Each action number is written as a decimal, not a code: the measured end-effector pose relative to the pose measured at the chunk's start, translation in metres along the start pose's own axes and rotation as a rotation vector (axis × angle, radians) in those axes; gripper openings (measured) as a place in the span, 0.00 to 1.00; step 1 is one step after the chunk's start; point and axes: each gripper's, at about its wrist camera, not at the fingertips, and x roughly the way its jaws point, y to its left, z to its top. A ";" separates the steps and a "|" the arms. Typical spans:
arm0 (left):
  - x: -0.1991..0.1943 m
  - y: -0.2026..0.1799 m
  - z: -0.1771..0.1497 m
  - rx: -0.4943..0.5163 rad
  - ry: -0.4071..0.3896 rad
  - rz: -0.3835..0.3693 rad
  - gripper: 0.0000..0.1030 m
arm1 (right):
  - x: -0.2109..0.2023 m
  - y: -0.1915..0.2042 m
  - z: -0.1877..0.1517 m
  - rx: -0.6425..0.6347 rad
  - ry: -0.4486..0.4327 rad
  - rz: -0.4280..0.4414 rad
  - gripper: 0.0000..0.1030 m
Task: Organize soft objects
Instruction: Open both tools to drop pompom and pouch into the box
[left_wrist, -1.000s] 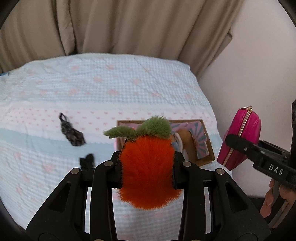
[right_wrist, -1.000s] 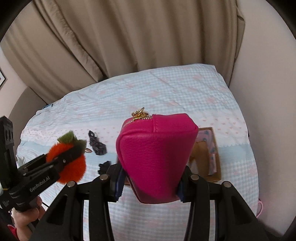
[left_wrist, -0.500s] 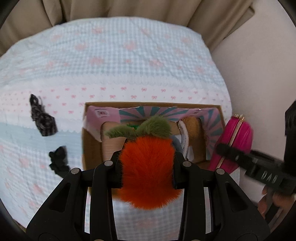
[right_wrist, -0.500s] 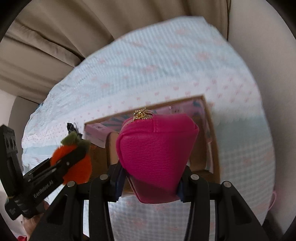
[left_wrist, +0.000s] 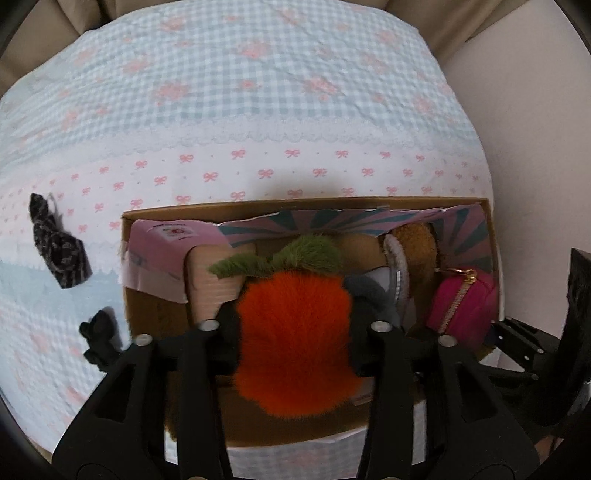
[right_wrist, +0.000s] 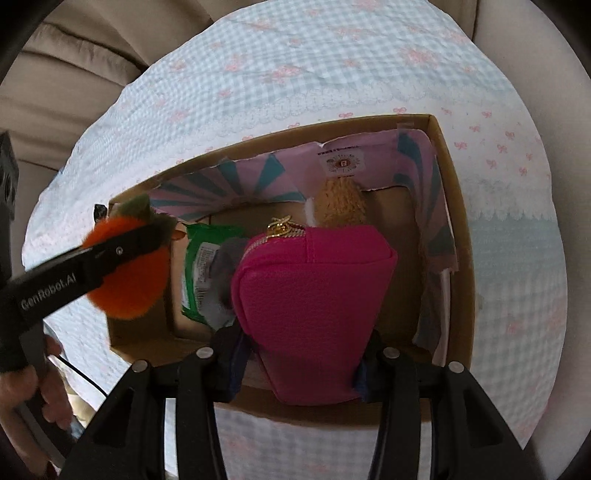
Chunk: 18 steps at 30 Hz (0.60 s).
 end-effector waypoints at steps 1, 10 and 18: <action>-0.001 0.000 0.001 -0.004 -0.005 0.002 0.86 | 0.000 0.001 -0.001 -0.008 -0.007 -0.004 0.45; -0.015 -0.004 0.006 0.013 -0.039 0.026 1.00 | -0.016 0.012 -0.015 -0.105 -0.140 0.024 1.00; -0.040 -0.009 -0.003 0.026 -0.063 0.016 1.00 | -0.032 0.022 -0.021 -0.113 -0.194 0.018 1.00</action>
